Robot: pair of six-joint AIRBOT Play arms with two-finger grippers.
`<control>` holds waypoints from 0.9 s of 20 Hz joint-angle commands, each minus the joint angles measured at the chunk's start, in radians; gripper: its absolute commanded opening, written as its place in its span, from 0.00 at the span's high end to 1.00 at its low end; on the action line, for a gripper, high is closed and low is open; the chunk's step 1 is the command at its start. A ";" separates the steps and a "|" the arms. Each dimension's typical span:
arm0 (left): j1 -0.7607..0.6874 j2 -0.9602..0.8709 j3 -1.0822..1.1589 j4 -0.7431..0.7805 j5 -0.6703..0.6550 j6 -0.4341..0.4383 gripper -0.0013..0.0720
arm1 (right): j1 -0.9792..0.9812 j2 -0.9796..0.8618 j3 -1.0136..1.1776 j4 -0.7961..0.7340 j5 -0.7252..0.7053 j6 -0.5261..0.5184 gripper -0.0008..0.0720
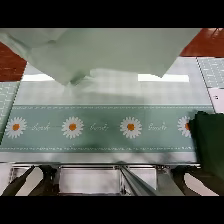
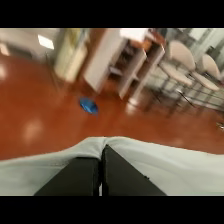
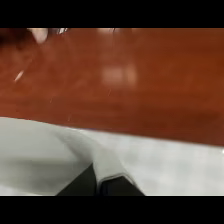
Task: Fold the shirts.
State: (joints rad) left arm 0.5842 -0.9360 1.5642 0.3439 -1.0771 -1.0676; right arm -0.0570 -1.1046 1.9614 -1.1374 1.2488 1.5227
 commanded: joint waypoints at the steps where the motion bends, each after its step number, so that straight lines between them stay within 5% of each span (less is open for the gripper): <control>1: 0.047 0.158 0.124 0.225 -0.008 -0.041 0.96 | 0.001 0.161 0.087 -0.145 0.097 0.016 0.95; 4: -0.055 0.304 0.124 0.632 -0.008 -0.196 0.96 | 0.001 0.296 0.061 -0.214 0.178 0.035 0.95; 9: -0.399 0.447 0.124 1.152 -0.073 -0.324 0.96 | 0.001 0.418 -0.011 -0.260 0.346 0.085 0.95; 13: -0.498 0.429 0.068 1.225 -0.244 -0.418 0.96 | 0.001 0.431 -0.149 -0.246 0.397 0.105 0.95; 18: -0.496 0.283 -0.231 1.199 -0.200 -0.527 0.96 | 0.001 0.405 -0.552 -0.143 0.215 0.068 0.95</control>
State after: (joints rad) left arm 0.1040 -0.5800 1.4754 1.5261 -1.2892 -1.5238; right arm -0.0570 -0.6868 1.6108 -1.3304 1.5673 1.6161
